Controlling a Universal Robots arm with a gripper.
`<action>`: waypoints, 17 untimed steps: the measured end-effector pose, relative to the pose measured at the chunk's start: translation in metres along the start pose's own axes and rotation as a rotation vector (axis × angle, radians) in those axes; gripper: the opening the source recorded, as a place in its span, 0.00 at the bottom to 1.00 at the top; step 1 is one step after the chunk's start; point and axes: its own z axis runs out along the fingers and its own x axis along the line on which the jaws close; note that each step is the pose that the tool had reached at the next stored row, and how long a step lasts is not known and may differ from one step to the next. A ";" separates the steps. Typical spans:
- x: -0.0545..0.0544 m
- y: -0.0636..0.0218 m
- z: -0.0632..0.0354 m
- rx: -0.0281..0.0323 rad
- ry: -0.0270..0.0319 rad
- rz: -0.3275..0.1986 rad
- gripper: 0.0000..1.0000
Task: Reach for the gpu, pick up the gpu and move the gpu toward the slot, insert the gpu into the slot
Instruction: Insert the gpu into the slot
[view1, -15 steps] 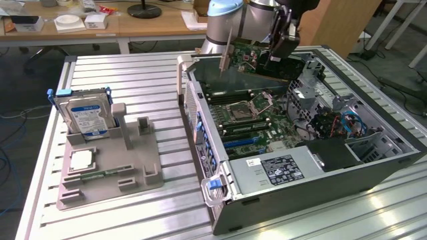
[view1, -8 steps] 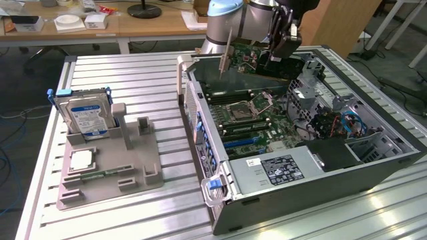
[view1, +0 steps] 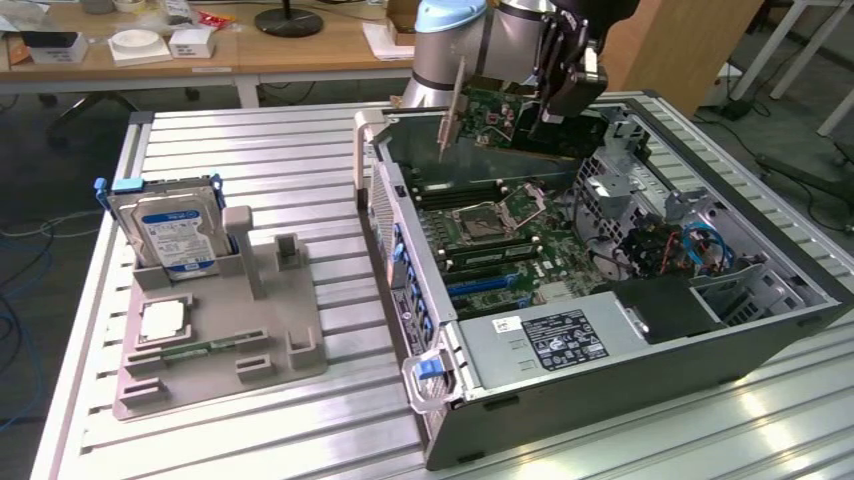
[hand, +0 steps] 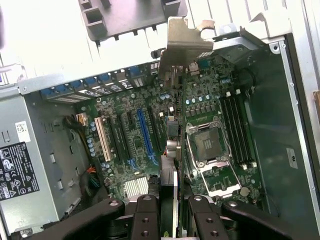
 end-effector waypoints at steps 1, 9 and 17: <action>0.000 0.0000 0.0000 -0.0002 0.0002 -0.007 0.27; 0.000 0.0000 0.0000 -0.0021 0.0008 -0.064 0.27; 0.000 0.0000 0.0000 -0.0040 0.0015 -0.121 0.27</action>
